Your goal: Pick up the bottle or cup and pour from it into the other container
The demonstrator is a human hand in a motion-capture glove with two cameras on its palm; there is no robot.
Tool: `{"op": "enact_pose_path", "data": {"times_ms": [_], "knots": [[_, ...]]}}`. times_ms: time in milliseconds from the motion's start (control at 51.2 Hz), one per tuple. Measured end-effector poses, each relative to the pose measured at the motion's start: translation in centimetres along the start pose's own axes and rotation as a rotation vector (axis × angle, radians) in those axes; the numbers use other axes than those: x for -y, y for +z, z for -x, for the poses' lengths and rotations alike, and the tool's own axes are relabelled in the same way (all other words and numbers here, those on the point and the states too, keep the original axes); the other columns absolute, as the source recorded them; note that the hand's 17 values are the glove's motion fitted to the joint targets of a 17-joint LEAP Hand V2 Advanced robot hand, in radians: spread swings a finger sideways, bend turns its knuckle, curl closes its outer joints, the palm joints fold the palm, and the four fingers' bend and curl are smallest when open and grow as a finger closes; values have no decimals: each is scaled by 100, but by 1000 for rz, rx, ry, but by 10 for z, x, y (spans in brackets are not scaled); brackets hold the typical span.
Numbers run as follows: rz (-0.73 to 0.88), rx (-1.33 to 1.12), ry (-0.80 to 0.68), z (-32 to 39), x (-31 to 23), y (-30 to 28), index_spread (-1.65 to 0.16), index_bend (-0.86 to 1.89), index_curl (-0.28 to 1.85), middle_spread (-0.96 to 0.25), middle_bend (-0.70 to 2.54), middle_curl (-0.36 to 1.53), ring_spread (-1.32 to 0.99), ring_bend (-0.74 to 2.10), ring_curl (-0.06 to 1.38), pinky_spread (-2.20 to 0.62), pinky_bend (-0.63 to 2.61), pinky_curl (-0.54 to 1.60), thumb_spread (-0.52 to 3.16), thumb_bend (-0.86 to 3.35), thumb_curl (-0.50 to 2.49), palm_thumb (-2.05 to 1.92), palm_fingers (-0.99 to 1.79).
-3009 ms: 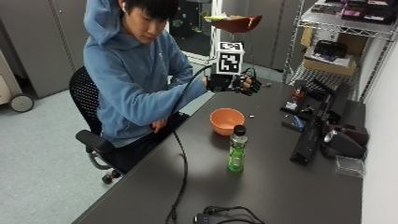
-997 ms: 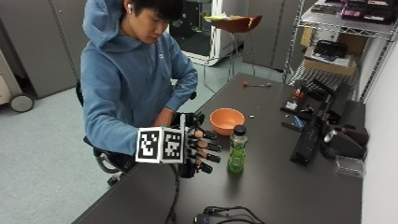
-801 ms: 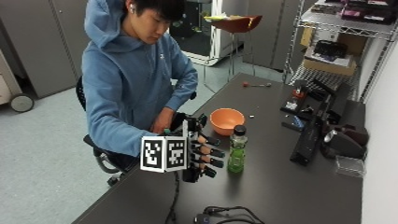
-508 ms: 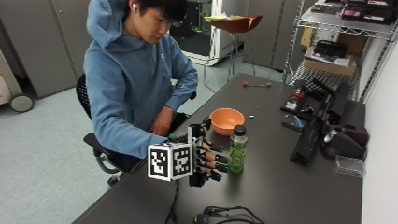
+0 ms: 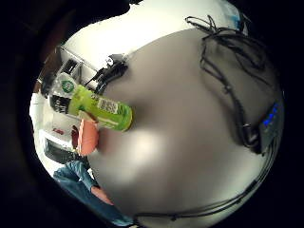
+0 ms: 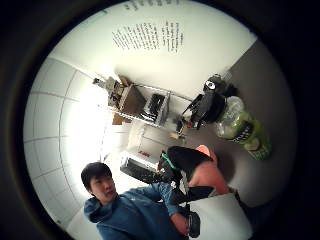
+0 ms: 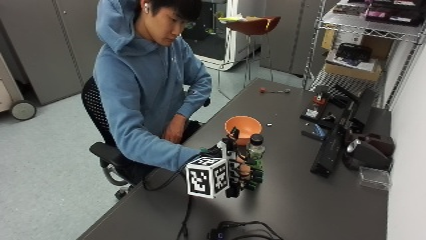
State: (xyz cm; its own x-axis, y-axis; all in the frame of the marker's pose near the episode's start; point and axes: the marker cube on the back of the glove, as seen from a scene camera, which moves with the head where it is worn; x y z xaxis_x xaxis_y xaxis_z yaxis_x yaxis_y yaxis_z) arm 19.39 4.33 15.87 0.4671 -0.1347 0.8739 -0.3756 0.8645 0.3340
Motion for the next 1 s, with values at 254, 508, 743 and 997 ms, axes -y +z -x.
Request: {"op": "enact_pose_path", "data": {"times_ms": [254,508,743,997], "knots": [[23,82,19,-8,6,40,-30,10,15,10,19,33,13,53,30,29,62,36,88,-3,34,49,-1],[19,147,21,-6,11,68,-28,9,13,15,17,32,15,62,31,29,69,37,86,-2,35,58,8],[-109,239,7,2,21,85,-19,15,17,10,37,38,7,67,32,21,61,34,81,4,40,84,62],[-180,263,20,7,26,100,-13,15,26,-1,41,44,-10,66,38,-7,48,34,49,3,52,108,108]]}}
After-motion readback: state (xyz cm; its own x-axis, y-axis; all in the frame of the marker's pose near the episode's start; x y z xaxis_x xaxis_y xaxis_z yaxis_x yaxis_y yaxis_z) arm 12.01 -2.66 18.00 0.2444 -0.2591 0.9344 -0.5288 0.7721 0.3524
